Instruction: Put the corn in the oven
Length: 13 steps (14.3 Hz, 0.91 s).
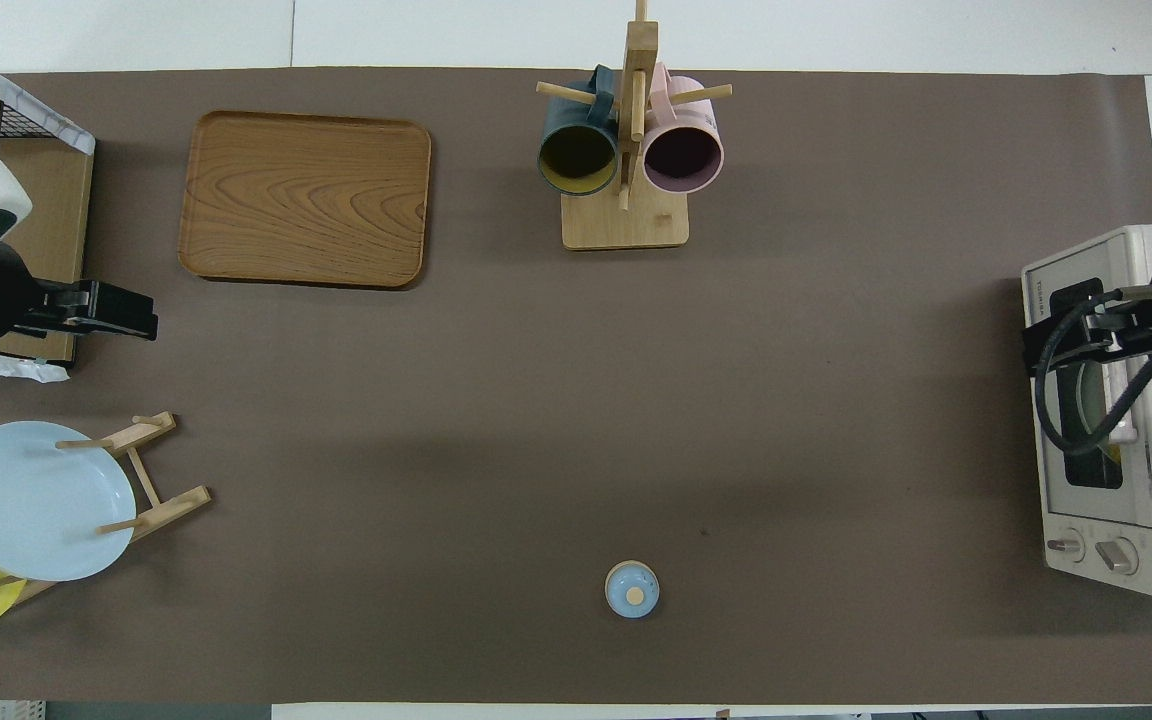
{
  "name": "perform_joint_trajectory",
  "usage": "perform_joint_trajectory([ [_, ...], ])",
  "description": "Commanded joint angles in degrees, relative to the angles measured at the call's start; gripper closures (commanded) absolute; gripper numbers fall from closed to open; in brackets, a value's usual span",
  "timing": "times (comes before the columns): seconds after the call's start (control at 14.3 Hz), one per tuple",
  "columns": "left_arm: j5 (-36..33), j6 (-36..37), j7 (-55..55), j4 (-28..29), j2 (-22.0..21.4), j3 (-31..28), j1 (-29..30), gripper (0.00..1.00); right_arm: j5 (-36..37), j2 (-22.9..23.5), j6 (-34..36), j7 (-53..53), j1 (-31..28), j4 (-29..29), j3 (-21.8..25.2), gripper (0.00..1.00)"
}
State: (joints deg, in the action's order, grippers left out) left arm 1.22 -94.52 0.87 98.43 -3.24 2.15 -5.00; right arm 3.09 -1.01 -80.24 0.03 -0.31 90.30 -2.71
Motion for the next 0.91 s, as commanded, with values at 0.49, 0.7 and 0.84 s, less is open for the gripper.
perform_joint_trajectory([
  [0.49, -0.16, 0.22, 0.45, 0.18, -0.62, -0.13, 0.07, 0.0, -3.17, 1.19, 0.61, 0.76, -0.48, -2.58, 1.57, 0.0],
  [0.7, -0.16, 0.22, 0.45, 0.18, -0.62, -0.13, 0.07, 0.0, -3.17, 1.27, 0.0, 0.76, -0.48, -2.59, 1.66, 0.0],
  [0.84, -0.16, 0.22, 0.45, 0.18, -0.62, -0.13, 0.07, 0.0, -3.09, 1.19, 0.0, 0.76, -0.48, -2.59, 1.83, 0.0],
])
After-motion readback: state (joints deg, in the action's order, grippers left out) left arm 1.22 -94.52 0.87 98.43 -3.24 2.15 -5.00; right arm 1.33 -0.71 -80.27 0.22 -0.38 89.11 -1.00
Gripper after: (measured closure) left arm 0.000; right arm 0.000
